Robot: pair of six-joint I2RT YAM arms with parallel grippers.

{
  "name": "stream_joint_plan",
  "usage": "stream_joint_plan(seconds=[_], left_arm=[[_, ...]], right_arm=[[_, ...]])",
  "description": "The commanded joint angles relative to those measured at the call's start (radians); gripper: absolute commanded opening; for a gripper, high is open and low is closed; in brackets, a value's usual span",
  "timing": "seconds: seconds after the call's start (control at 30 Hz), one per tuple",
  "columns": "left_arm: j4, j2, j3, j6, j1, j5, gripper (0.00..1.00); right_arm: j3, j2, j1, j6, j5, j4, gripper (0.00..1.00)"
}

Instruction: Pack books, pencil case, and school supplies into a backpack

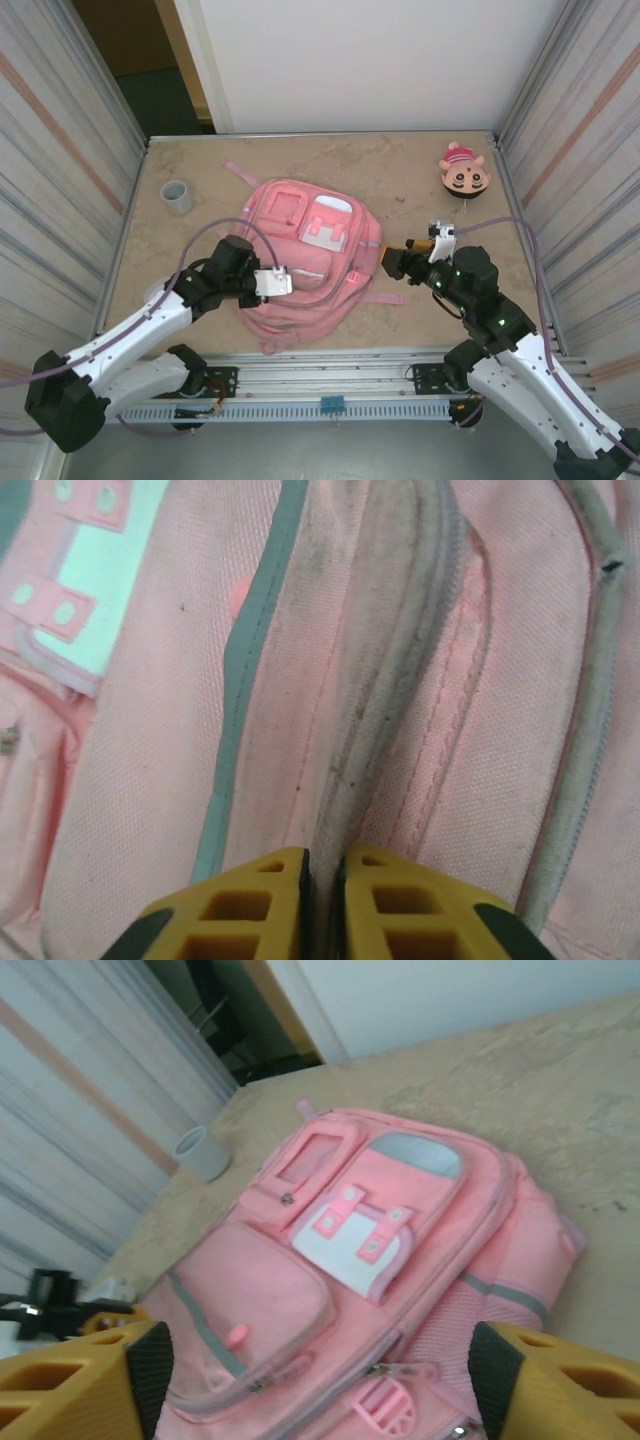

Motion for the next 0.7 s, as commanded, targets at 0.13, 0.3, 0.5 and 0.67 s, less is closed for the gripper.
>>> stream_joint_plan(seconds=[0.13, 0.3, 0.5, 0.67], left_arm=[[0.085, -0.104, -0.03, -0.193, 0.125, 0.213, 0.06], [0.145, -0.1, -0.042, -0.275, 0.196, 0.319, 0.02], [0.161, -0.074, -0.043, -0.29, 0.204, 0.359, 0.01], [0.164, -0.08, -0.057, -0.267, 0.204, 0.378, 0.02]], right_arm=[[-0.05, 0.06, -0.013, -0.099, -0.029, 0.005, 0.84], [0.006, 0.194, -0.014, -0.229, -0.214, -0.001, 0.83], [0.04, 0.352, -0.014, -0.418, -0.356, 0.055, 0.78], [-0.008, 0.434, -0.03, -0.573, -0.369, 0.205, 0.68]])
